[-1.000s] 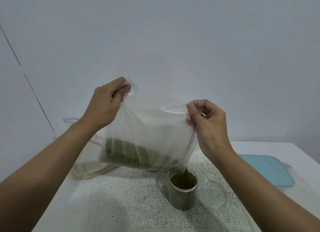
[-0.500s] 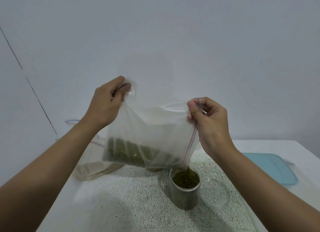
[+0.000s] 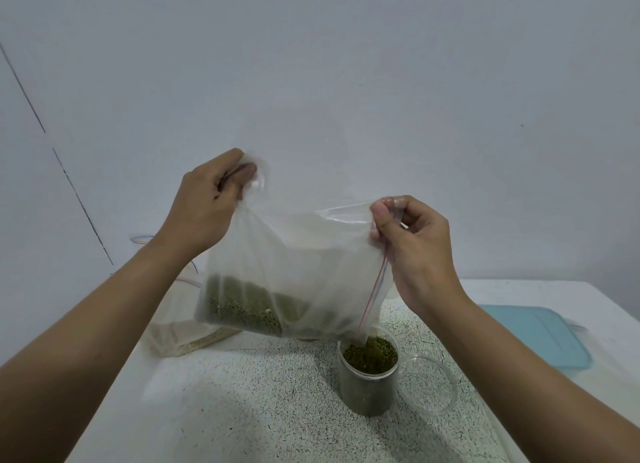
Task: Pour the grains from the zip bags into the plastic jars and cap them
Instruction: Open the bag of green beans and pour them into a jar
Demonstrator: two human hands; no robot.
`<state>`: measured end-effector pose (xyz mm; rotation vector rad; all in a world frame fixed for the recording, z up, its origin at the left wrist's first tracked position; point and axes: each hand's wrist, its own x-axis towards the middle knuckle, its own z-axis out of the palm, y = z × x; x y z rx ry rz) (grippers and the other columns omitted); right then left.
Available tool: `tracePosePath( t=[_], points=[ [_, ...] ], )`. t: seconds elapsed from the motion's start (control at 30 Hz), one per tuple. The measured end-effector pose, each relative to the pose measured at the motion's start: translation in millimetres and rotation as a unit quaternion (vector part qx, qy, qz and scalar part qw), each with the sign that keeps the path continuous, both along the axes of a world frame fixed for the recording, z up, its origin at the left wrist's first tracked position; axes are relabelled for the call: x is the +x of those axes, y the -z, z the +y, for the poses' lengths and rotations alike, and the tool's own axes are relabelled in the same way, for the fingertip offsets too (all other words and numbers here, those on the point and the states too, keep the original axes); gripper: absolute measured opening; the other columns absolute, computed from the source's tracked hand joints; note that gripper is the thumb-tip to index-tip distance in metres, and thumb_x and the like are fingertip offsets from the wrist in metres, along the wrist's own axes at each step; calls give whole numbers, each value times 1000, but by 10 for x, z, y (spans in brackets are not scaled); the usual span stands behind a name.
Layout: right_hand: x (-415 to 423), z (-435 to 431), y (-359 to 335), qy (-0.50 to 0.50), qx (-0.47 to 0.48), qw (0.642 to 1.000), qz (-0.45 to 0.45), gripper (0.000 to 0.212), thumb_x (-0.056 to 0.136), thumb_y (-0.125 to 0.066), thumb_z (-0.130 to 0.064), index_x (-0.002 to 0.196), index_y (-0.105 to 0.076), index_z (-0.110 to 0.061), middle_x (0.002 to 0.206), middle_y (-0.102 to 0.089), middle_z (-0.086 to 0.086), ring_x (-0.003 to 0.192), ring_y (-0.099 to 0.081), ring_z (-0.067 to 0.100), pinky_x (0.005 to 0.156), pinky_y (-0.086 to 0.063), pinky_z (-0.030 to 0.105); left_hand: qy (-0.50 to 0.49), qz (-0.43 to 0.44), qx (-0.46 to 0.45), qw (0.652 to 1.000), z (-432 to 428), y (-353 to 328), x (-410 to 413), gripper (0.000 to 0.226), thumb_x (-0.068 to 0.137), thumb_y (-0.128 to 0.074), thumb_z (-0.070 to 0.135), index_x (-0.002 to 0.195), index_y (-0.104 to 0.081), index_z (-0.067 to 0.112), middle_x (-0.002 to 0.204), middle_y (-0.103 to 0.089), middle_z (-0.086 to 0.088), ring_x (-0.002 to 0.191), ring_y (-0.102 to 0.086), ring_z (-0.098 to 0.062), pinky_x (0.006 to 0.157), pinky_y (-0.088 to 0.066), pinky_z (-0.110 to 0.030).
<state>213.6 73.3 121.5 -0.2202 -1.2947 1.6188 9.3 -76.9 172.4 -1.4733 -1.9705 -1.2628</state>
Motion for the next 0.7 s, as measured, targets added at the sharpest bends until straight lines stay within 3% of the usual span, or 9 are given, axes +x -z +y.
tracePosePath(
  t=[0.17, 0.33, 0.5, 0.63, 0.7],
  points=[
    [-5, -38, 23, -12, -6, 1000, 0, 6, 93, -65, 0, 88, -63, -2, 70, -63, -8, 61, -55, 7, 63, -51, 19, -3, -3, 0, 1000, -36, 7, -26, 35, 106, -49, 13, 76, -34, 3, 68, -31, -7, 59, -25, -10, 52, -22, -22],
    [-17, -61, 54, -12, -15, 1000, -7, 7, 93, -66, 0, 86, -64, -2, 72, -63, -7, 62, -55, 8, 64, -51, 19, -1, -15, -1, 1000, -57, 28, -29, 36, 106, -48, 11, 75, -31, 6, 64, -28, 7, 59, -23, -10, 51, -21, -21],
    [-26, -76, 49, -11, -15, 1000, -9, 7, 93, -67, -1, 86, -65, -3, 75, -64, -6, 63, -56, 9, 65, -52, 19, -4, -12, 0, 1000, -67, 13, -53, 35, 106, -48, 12, 75, -33, 5, 65, -28, 5, 59, -23, -11, 52, -21, -22],
    [-35, -87, 29, -15, -17, 1000, -3, 8, 93, -66, 0, 85, -65, -4, 75, -63, -6, 62, -56, 8, 64, -52, 19, -8, 0, 1, 1000, -78, -25, -39, 34, 106, -48, 12, 76, -36, 2, 70, -29, -6, 59, -24, -10, 52, -22, -21],
    [-42, -96, 18, -14, -20, 1000, -1, 9, 93, -66, 1, 86, -64, -3, 75, -63, -6, 61, -56, 8, 64, -51, 19, -8, 0, 2, 1000, -80, -42, -44, 35, 106, -48, 12, 76, -34, 3, 67, -27, -1, 59, -24, -10, 52, -22, -21]
  ],
)
